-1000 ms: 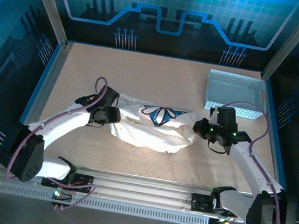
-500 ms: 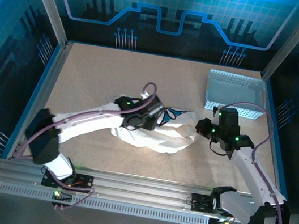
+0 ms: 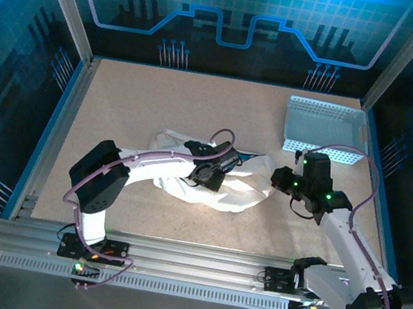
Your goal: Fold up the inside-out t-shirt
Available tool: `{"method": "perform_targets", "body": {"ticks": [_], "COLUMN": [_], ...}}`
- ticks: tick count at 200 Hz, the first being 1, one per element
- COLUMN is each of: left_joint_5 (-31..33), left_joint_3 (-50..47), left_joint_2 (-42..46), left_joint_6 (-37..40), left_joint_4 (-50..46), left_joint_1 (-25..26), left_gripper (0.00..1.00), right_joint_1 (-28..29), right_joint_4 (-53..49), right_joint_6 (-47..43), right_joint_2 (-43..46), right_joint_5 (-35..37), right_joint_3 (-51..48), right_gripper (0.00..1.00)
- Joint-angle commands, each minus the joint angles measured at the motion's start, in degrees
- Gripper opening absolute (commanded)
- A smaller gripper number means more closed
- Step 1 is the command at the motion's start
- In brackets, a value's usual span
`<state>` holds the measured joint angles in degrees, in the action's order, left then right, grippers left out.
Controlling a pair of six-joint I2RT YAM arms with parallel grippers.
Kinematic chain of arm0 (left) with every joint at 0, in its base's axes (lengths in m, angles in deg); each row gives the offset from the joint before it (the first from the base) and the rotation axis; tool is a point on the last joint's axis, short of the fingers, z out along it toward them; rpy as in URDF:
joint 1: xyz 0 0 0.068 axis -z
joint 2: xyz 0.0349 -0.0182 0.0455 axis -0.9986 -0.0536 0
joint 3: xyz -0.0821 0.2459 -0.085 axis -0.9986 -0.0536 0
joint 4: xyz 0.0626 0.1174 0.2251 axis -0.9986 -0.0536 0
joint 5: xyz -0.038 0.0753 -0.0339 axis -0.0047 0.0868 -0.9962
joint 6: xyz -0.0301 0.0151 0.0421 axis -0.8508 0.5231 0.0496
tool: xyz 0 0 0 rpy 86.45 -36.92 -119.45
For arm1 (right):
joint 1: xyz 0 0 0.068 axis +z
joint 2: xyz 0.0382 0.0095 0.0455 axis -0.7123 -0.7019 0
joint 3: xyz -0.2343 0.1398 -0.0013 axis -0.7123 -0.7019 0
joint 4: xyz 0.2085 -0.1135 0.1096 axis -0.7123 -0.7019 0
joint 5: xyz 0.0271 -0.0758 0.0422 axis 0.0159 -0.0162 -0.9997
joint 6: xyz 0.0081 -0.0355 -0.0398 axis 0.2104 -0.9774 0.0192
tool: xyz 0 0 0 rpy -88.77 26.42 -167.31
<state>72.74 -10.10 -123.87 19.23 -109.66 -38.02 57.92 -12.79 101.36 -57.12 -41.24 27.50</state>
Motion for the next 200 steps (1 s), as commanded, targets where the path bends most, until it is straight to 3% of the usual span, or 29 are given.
{"method": "perform_targets", "body": {"ticks": [1, 41, 55, 75, 120, 147, 169, 185, 200], "left_joint_5": [-1.98, 1.98, 5.51, 11.75, 16.32, 13.92, 6.15, -0.16, -5.00], "left_joint_3": [0.47, -0.12, -0.54, 0.59, 8.48, 21.09, 31.36, 30.26, 24.10], "left_joint_2": [-1.03, 5.22, 10.19, 18.57, 33.25, 33.47, 26.89, 22.67, 19.71], "left_joint_6": [2.66, 4.44, 5.60, 8.22, 18.38, 23.63, 23.91, 19.32, 14.09], "left_joint_4": [1.27, 1.72, 2.31, 3.29, 9.49, 7.26, -2.88, -6.82, -4.88], "left_joint_1": [-0.13, -0.12, -0.13, -0.67, -4.51, -6.78, -7.77, -7.60, -6.96], "left_gripper": [0.55, 0.10, 0.00, 0.00, 0.00, 0.00, 0.00, 0.22, 0.31], "right_joint_1": [0.69, 0.31, -0.24, -0.68, -0.63, -0.56, -0.27, 0.52, 1.24], "right_joint_4": [-0.15, -2.81, -3.56, -5.41, -10.00, -13.82, -16.97, -17.99, -15.26], "right_joint_6": [-0.25, -1.22, -1.54, -2.47, -3.41, -4.28, -3.80, -3.51, -2.78], "right_joint_2": [0.41, 0.87, 1.29, 0.57, -3.32, -7.71, -11.09, -10.72, -8.61], "right_joint_5": [0.11, 1.23, 0.92, 0.32, -1.73, -2.72, -3.79, -3.37, -2.95], "right_joint_3": [0.47, 4.97, 7.58, 14.78, 35.95, 51.54, 59.07, 56.82, 50.73], "right_gripper": [0.00, 0.00, 0.00, 0.00, 0.00, 0.00, 0.00, 0.00, 0.00]}}
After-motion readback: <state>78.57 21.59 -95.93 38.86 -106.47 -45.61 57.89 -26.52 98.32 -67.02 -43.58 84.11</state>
